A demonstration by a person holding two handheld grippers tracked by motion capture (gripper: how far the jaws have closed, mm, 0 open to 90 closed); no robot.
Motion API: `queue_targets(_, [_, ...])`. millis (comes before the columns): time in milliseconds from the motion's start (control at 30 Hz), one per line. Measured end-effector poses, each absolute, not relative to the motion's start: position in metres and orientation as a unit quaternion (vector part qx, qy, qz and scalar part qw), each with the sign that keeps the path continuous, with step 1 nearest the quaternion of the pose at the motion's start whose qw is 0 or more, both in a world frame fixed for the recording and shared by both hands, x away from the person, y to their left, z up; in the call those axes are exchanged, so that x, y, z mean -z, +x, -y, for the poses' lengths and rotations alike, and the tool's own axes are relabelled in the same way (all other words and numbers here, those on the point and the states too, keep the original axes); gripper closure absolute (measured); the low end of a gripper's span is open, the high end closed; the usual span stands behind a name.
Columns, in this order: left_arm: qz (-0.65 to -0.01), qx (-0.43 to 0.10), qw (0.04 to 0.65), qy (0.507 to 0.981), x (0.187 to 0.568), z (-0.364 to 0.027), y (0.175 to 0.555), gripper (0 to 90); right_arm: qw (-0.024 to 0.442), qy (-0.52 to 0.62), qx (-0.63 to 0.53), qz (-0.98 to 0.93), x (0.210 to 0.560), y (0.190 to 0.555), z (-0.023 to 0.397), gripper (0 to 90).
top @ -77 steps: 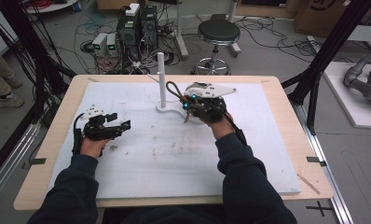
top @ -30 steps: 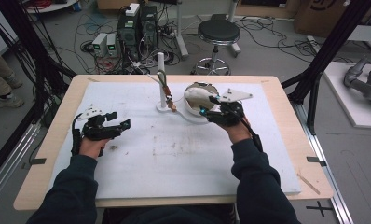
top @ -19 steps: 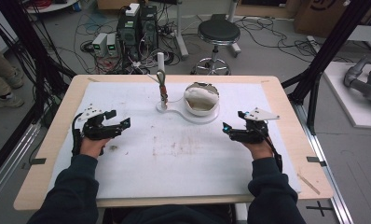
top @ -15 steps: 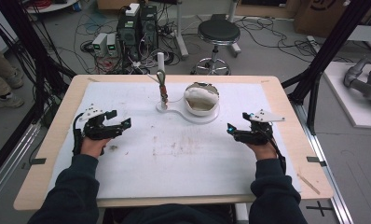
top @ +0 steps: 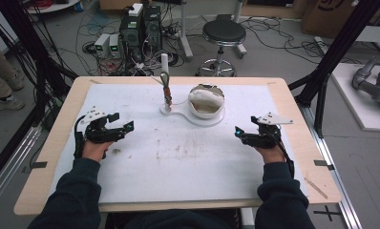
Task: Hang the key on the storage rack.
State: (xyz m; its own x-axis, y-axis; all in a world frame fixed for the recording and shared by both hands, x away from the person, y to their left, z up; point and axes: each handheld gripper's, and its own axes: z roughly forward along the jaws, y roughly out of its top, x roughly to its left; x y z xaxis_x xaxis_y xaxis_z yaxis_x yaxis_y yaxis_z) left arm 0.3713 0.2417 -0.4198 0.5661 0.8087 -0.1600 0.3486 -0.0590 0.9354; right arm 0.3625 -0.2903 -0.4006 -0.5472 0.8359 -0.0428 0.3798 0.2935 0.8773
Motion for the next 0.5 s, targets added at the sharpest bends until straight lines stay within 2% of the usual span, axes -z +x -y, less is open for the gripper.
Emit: queue_targets(500, [-0.412, -0.210, 0.553, 0.693, 0.4185, -0.2432, 0.3703, 21.2, 0.254, 0.410, -0.435, -0.760, 0.4011, 0.3621, 0.2904, 21.7])
